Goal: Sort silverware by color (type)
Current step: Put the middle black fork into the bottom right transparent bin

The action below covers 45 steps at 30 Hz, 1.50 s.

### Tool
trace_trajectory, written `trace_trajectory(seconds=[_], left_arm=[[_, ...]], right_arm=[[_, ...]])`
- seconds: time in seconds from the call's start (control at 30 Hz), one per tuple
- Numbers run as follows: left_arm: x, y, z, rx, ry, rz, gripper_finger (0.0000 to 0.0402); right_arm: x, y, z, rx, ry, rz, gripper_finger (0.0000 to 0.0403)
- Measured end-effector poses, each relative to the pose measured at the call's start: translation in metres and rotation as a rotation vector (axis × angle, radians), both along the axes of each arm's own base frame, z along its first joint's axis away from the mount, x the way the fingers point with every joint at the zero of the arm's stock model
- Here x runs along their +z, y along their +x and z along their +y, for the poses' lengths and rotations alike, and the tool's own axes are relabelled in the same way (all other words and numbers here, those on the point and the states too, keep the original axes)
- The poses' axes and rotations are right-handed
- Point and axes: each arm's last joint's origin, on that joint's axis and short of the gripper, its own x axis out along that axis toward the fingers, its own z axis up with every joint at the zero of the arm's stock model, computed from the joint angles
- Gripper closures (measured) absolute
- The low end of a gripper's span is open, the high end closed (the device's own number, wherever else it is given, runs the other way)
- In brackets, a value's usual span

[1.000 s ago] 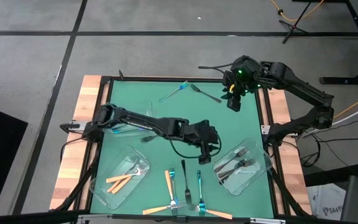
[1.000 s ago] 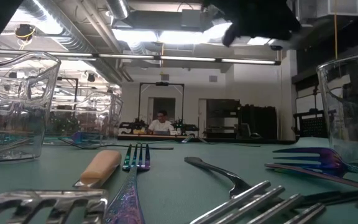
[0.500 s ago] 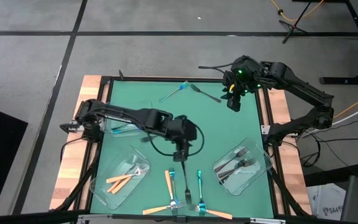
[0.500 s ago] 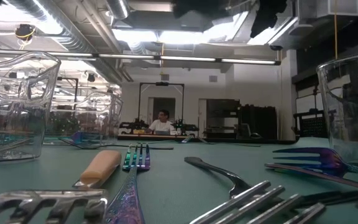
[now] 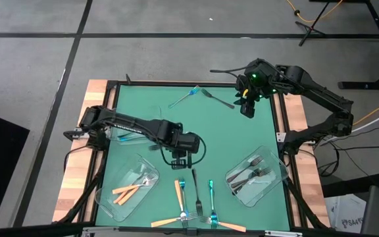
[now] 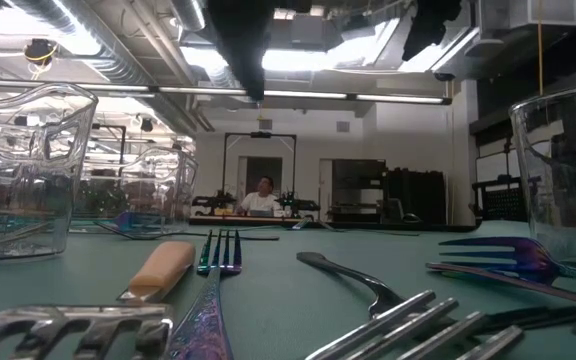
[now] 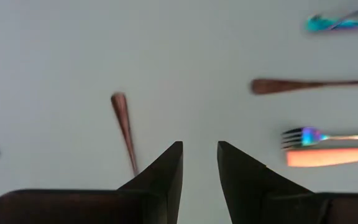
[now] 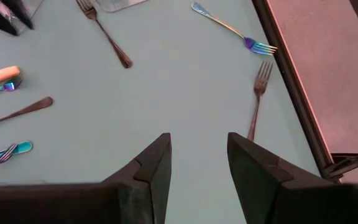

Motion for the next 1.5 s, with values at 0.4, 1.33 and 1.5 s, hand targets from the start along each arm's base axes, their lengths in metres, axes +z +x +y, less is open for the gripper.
trace_trajectory(seconds=[0.4, 1.33, 1.5], left_arm=[[-0.049, -0.005, 0.036, 0.089, 0.017, 0.078, 0.0308], [-0.111, -0.021, 0.090, 0.153, -0.007, 0.082, 0.0308], [-0.114, -0.023, 0.089, 0.152, -0.009, 0.093, 0.0308]], right_arm=[[0.000, 0.000, 0.000, 0.000, 0.000, 0.000, 0.0258], [0.000, 0.000, 0.000, 0.000, 0.000, 0.000, 0.0258], [0.000, 0.000, 0.000, 0.000, 0.000, 0.000, 0.0258]])
